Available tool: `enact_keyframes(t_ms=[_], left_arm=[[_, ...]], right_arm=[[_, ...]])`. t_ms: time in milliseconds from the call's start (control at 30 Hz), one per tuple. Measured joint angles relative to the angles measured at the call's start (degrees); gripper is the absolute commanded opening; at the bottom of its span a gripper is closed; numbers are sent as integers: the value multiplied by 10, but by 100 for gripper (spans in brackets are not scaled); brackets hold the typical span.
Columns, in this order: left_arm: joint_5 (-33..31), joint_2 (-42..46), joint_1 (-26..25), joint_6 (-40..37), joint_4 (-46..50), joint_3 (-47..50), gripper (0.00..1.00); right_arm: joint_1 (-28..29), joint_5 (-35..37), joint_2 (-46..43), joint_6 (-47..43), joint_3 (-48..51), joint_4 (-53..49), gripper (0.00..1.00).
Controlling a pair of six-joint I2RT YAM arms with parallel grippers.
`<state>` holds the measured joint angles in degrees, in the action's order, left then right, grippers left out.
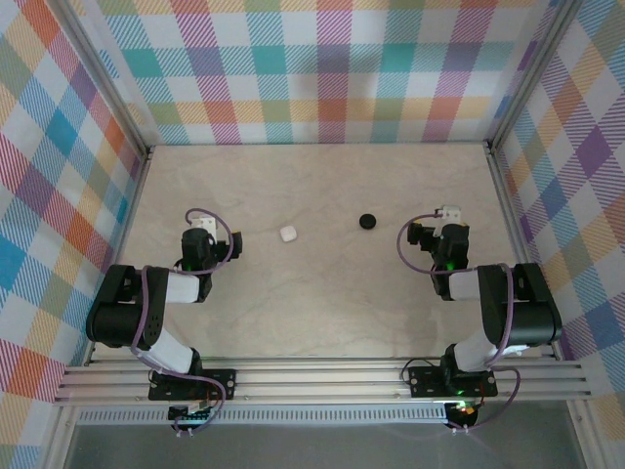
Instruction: Insert the wireless bluetooth earbuds into the charging case
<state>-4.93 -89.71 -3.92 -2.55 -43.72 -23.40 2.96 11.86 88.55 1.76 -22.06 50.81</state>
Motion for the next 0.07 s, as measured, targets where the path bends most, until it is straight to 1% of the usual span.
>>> enact_keyframes(t_ms=[67], left_arm=[[0,0,0,0,0,0,100]], right_arm=[[0,-2,0,0,0,-1,100]])
